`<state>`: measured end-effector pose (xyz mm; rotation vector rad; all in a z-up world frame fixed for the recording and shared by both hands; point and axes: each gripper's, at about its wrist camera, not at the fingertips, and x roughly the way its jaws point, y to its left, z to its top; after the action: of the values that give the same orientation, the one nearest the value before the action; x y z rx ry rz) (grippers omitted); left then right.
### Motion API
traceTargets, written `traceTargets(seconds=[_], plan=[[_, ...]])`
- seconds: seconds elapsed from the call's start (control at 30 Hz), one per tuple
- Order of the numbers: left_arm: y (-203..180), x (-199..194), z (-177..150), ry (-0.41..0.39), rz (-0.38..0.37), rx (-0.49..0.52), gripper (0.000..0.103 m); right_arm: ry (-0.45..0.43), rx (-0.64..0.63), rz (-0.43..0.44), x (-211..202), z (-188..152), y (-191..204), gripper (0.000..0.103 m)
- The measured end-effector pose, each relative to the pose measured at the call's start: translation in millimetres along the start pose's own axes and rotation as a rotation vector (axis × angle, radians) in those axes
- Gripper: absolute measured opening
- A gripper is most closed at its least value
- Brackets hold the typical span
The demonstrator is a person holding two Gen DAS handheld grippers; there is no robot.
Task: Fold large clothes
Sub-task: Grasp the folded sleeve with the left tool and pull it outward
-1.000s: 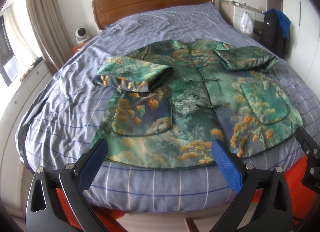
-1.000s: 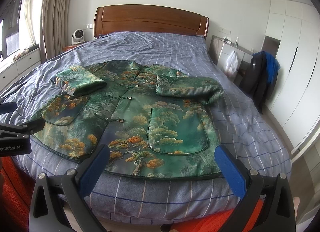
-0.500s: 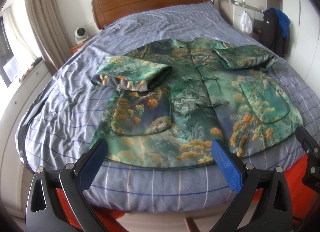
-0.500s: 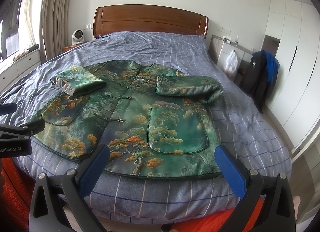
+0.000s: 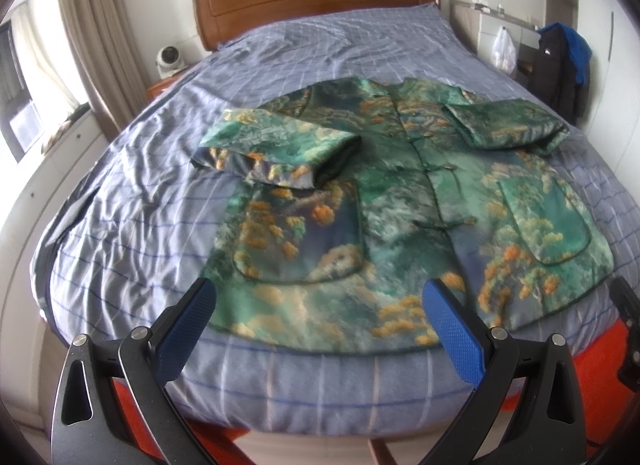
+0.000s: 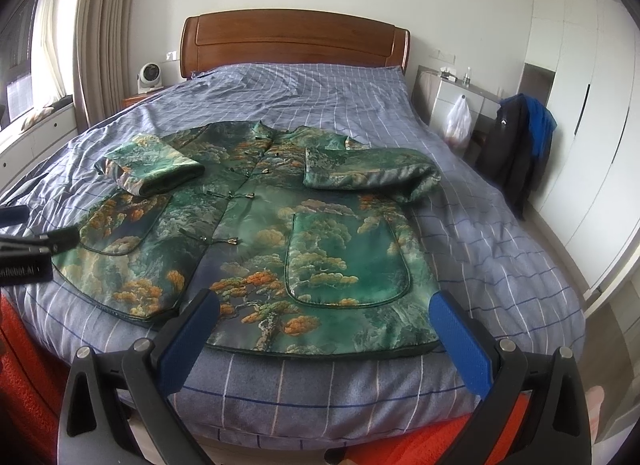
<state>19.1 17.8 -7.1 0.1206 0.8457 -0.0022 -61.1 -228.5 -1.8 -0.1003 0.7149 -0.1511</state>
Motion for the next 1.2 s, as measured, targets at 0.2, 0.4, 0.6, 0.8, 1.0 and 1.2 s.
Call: traceTargets(seconds=[0.2,0.4,0.6,0.8,1.0,1.2], plan=[[9,62,54,-0.024,0.018,0.261,0.103,-0.003,-0.009,0.002,-1,3,0,0.103],[9,190,103,0.123,0.002,0.401,0.103,-0.009,-0.018,-0.012,-6,5,1,0.103],[14,242,117,0.212,-0.033,0.353,0.034,0.014,-0.026,-0.036,-5,4,-5,0.103],[159,175,163,0.047,-0.017,-0.071,0.027,0.028,-0.003,-0.053,2,2,-19,0.103],[334,161,142,0.026,0.262,-0.484,0.024,0.049,-0.001,-0.015,13,-1,-11,0.103],[423,216,70,0.212,0.461,-0.67,0.004,0.041,-0.02,0.072,29,21,-19,0.103]])
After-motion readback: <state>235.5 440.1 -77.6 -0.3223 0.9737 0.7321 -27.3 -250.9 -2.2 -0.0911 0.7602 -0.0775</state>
